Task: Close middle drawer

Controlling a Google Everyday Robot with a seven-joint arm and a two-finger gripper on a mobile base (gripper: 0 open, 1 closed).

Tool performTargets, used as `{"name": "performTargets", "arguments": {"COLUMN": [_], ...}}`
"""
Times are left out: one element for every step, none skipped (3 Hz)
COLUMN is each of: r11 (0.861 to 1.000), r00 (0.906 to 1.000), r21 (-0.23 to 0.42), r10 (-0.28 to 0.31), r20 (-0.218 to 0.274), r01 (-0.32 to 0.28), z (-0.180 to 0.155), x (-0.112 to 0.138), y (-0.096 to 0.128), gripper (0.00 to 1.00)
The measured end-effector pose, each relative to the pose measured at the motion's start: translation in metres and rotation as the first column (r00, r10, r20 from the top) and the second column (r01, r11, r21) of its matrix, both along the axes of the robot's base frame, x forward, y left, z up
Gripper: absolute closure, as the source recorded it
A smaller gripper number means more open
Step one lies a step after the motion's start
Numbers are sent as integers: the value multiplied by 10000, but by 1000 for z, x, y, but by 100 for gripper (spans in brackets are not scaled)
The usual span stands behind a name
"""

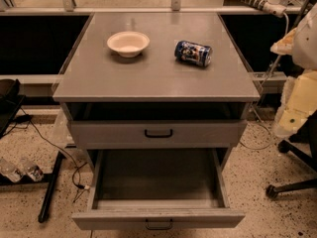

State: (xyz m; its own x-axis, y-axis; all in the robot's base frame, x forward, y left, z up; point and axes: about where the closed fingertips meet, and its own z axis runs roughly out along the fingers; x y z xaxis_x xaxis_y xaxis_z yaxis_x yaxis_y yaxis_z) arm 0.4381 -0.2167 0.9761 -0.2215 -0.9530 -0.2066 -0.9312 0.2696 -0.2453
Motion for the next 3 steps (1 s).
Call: {"name": "performTargets", "arguments": {"r11": [10000,9998,9997], "r00": [10000,9998,9997], "r21": [-1,-182,-38], "r10": [1,99,238], "r20": [1,165,-79], "r01": [-1,-96,-238], "z": [0,-13,-56], "x": [0,-6,-18], "y": [0,2,6], "gripper": [0,0,0]}}
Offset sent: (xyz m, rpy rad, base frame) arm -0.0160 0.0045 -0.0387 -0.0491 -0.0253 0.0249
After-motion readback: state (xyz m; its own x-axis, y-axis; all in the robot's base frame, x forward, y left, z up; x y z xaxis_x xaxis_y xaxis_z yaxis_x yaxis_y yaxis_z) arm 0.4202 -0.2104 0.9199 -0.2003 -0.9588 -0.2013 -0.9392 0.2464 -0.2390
